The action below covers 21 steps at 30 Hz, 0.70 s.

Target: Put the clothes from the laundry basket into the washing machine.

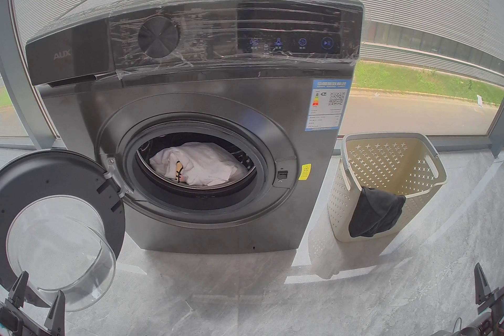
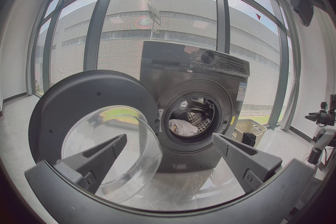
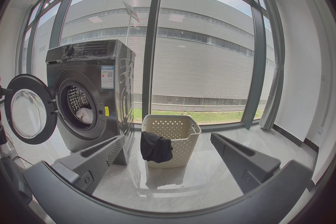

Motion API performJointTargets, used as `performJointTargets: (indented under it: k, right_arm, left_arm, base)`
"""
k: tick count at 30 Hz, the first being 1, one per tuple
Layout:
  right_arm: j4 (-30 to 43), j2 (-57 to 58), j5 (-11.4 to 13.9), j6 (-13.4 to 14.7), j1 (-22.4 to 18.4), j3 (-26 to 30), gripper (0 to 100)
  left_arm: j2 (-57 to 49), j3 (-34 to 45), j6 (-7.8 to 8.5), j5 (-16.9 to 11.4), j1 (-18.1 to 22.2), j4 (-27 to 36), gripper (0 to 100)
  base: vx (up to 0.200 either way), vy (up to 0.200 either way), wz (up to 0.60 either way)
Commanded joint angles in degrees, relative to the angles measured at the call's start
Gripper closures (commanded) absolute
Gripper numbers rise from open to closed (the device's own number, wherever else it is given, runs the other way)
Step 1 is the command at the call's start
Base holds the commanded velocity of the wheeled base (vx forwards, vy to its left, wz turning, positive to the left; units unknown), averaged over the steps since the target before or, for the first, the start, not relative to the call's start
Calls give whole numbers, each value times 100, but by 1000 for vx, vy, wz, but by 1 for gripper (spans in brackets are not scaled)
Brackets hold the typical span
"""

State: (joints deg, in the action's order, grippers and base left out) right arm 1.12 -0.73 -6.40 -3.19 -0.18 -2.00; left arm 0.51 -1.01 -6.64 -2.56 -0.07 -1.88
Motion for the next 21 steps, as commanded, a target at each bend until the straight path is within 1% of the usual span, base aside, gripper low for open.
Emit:
performJointTargets:
  k: [1, 21]
  right_arm:
    - [2, 64, -2, 3, 1, 7, 0]
    - [2, 64, -2, 21, 1, 7, 0]
  left_arm:
    - [-51, 5, -4, 1, -1, -6, 0]
    - [-51, 13, -21, 10, -1, -23, 0]
  base:
    - [0, -200, 0]
    - [0, -200, 0]
